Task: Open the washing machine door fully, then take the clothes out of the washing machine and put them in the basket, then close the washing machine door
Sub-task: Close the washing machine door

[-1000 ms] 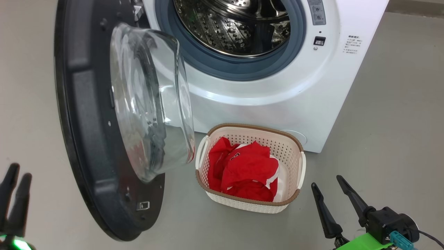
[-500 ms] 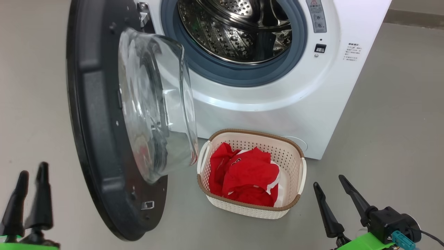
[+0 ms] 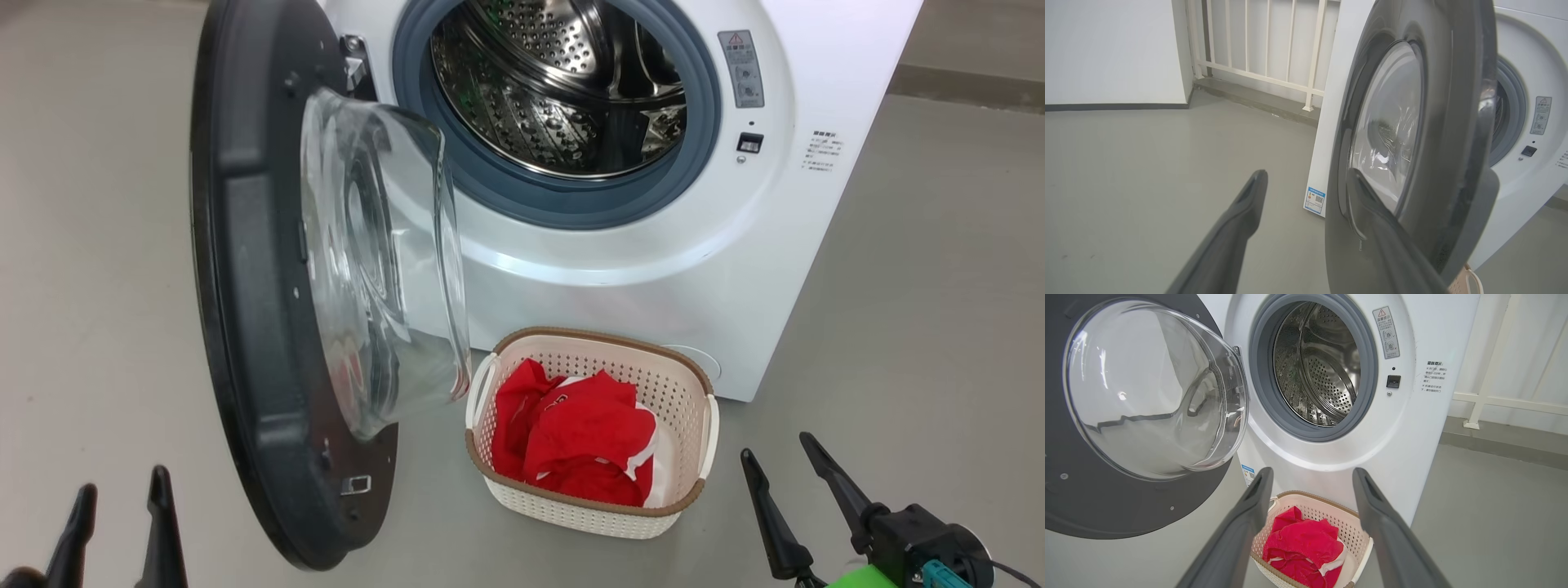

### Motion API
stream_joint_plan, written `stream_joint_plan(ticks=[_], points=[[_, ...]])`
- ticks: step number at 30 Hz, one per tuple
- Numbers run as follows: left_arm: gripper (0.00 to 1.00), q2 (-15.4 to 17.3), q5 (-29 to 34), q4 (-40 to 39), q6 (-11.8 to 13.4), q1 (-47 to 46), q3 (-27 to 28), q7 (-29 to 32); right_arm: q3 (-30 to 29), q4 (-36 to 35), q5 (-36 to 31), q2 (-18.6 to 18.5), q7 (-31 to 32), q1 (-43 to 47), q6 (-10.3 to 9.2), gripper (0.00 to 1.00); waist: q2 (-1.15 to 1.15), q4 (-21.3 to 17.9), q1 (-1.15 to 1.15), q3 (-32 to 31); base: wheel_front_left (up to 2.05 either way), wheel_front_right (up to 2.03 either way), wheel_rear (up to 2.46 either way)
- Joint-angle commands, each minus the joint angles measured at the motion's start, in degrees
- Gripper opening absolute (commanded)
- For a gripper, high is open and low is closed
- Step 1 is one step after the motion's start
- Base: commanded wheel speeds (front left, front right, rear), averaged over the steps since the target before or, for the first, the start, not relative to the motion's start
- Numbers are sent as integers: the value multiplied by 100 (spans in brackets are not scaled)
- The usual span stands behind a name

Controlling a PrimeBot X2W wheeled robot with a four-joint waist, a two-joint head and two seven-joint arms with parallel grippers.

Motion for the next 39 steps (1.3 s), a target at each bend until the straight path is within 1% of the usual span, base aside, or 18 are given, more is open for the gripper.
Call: stream_joint_plan(ticks=[1,7,16,39], points=[[100,161,182,-99,77,-76,161,-65,97,-120,53,-49,-52,-56,19,100,0,14,0,-43,0,0,0],[100,214,396,-86,188,49,105,-59,61,-115,34,-49,-53,21,19,100,0,15,0,-95,0,0,0],[100,232,514,-117,299,111,50,-53,37,-97,32,-49,-53,65,19,100,0,18,0,-139,0,0,0],[100,235,504,-234,463,121,18,-54,46,-104,57,-49,-53,48,19,100,0,1,0,-158,0,0,0]])
